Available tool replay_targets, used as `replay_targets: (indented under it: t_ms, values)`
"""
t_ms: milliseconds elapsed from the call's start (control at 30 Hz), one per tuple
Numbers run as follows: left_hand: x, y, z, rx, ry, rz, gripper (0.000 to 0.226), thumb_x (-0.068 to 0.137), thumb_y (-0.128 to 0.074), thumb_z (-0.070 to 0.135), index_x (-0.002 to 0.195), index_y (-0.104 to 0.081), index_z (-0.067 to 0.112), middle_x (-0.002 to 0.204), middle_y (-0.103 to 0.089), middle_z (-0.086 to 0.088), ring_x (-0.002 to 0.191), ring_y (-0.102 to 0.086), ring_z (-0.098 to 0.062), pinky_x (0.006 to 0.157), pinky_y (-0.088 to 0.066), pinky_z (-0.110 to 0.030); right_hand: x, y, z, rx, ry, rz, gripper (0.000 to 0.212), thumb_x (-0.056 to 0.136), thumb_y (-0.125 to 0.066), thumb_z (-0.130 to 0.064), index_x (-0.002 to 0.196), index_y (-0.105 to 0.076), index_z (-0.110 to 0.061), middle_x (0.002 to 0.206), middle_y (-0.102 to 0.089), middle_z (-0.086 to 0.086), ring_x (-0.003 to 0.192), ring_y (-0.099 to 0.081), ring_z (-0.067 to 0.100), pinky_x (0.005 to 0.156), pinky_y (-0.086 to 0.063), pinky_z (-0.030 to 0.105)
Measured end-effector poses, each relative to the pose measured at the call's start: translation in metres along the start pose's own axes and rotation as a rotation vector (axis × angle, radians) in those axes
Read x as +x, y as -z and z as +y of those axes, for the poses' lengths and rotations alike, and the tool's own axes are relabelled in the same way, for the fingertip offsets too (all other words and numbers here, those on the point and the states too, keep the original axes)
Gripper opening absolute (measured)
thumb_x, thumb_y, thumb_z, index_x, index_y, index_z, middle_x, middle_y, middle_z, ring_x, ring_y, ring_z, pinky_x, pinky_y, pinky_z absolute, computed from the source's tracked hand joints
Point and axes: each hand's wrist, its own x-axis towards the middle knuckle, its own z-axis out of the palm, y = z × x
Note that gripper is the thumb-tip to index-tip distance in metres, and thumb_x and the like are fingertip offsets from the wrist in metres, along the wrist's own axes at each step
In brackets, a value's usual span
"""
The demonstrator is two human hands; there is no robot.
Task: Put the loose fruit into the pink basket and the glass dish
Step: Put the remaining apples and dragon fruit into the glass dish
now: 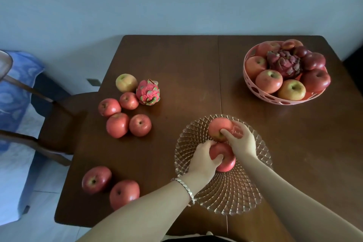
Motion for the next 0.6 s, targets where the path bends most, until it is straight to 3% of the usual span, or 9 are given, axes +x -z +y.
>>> replay_targets:
  t_ms: [133,233,333,400,467,533,600]
  values:
    - [0.002,-0.001,0.000,-0.024,0.108,-0.042,0.043,0.087,-0.061,0.029,0.126,-0.046,0.018,0.125,-0.050,-0.008,0.105,-0.058,-0.024,0.090,-0.052,-0.035,-0.001,-0.002,0.000,-0.074,-0.069,-0.042,0.059,0.083,-0.066,-0.036,0.131,-0.043,-0.010,0.124,-0.057,0.012,0.102,-0.053,0.021,0.083,-0.039,0.029]
    - [0.002,0.000,0.002,-0.299,0.302,-0.141,0.048,0.087,-0.063,0.027,0.127,-0.040,0.012,0.122,-0.052,-0.010,0.097,-0.063,-0.029,0.079,-0.058,-0.039,-0.004,-0.002,-0.003,-0.085,-0.088,-0.090,0.059,0.085,-0.061,-0.037,0.132,-0.040,-0.008,0.125,-0.054,0.014,0.096,-0.048,0.019,0.081,-0.038,0.029]
    - [-0.001,-0.001,0.002,-0.389,0.331,-0.135,0.047,0.087,-0.064,0.024,0.126,-0.041,0.010,0.116,-0.054,-0.009,0.102,-0.063,-0.030,0.084,-0.057,-0.040,-0.007,-0.002,-0.004,-0.098,-0.096,-0.123,0.061,0.086,-0.060,-0.036,0.135,-0.035,-0.008,0.128,-0.052,0.016,0.097,-0.049,0.021,0.081,-0.039,0.030]
    - [-0.006,0.003,0.003,-0.407,0.341,-0.144,0.050,0.088,-0.063,0.029,0.127,-0.040,0.010,0.123,-0.055,-0.012,0.103,-0.063,-0.028,0.087,-0.057,-0.039,-0.011,-0.004,-0.003,-0.113,-0.083,-0.139,0.069,0.084,-0.063,-0.035,0.138,-0.030,-0.010,0.132,-0.049,0.016,0.109,-0.051,0.026,0.084,-0.041,0.032]
    - [-0.006,0.017,0.004,-0.202,0.239,-0.098,0.054,0.089,-0.056,0.041,0.132,-0.039,0.013,0.129,-0.053,-0.010,0.096,-0.063,-0.019,0.082,-0.056,-0.032,-0.015,-0.004,-0.001,-0.130,-0.063,-0.155,0.081,0.079,-0.068,-0.038,0.142,-0.023,-0.014,0.138,-0.044,0.017,0.120,-0.048,0.030,0.094,-0.044,0.040]
    - [-0.001,0.045,-0.001,0.142,-0.016,0.175,0.047,0.090,-0.053,0.041,0.128,-0.045,0.014,0.126,-0.051,-0.008,0.097,-0.059,-0.019,0.082,-0.049,-0.031,-0.020,-0.004,-0.002,-0.141,-0.048,-0.178,0.091,0.076,-0.072,-0.037,0.145,-0.017,-0.016,0.143,-0.036,0.018,0.128,-0.041,0.032,0.103,-0.038,0.045]
    - [0.014,0.080,-0.012,0.465,-0.283,0.454,0.045,0.083,-0.062,0.031,0.121,-0.053,0.009,0.125,-0.052,-0.014,0.113,-0.053,-0.031,0.093,-0.044,-0.038,-0.024,-0.004,-0.003,-0.158,-0.034,-0.204,0.100,0.073,-0.076,-0.035,0.146,-0.011,-0.017,0.146,-0.029,0.018,0.132,-0.035,0.032,0.108,-0.033,0.046]
